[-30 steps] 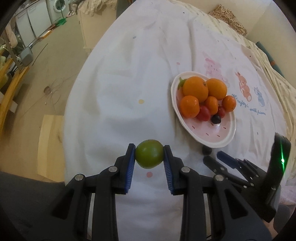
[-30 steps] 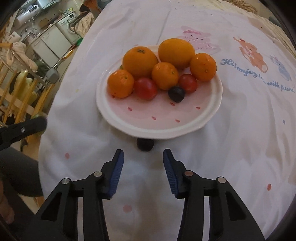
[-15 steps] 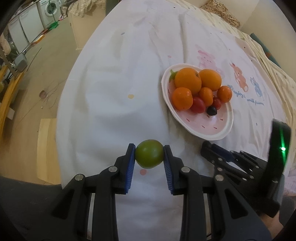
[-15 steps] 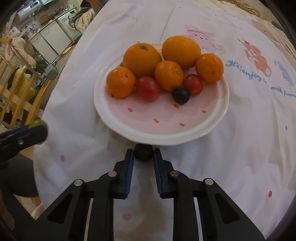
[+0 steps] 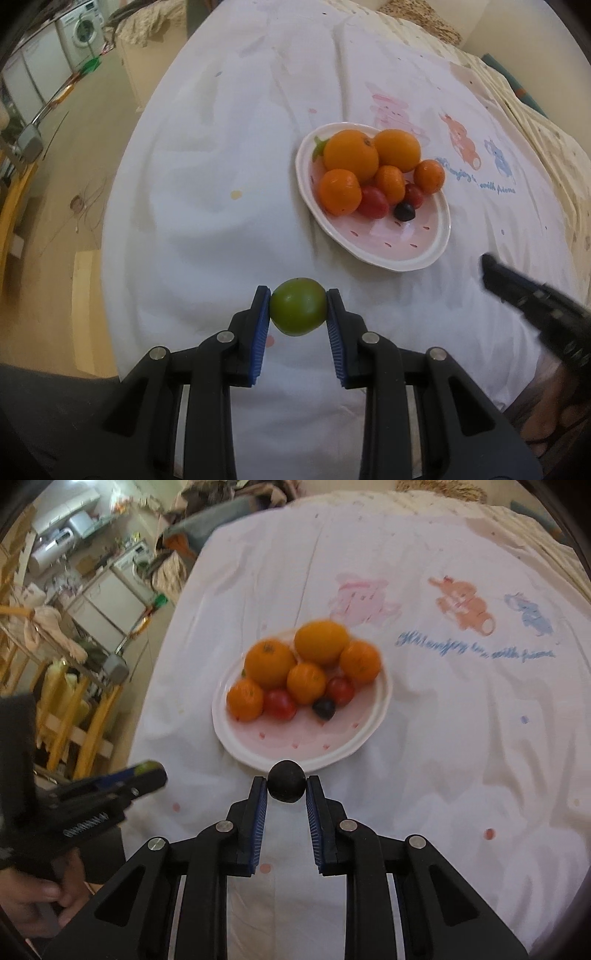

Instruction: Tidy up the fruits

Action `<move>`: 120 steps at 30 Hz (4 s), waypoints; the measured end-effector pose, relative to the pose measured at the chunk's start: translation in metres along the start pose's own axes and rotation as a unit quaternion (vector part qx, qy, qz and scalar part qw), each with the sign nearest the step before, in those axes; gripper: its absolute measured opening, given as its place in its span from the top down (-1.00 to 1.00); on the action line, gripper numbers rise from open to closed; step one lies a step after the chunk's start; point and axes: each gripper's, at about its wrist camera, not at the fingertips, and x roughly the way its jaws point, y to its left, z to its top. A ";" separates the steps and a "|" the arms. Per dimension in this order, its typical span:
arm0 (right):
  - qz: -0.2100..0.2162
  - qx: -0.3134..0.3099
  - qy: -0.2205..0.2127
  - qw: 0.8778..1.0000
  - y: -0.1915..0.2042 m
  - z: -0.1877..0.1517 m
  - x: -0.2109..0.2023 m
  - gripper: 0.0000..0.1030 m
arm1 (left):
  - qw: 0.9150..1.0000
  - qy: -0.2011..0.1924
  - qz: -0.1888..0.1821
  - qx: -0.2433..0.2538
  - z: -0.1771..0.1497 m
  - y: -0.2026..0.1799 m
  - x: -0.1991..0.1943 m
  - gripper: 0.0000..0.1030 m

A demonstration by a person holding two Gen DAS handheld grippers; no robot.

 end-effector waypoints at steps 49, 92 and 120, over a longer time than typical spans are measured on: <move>0.062 0.092 0.059 0.992 -0.068 0.058 0.074 0.49 | 0.989 0.062 -0.048 0.123 0.057 -0.080 0.077 0.48; -0.015 0.074 -0.137 0.988 -0.029 -0.009 -0.074 -0.71 | 0.987 -0.142 -0.002 0.073 0.019 -0.021 -0.066 -0.99; -0.109 0.011 -0.169 0.980 0.008 -0.028 -0.058 -1.00 | 0.986 -0.152 0.011 0.074 -0.006 -0.022 -0.064 -0.99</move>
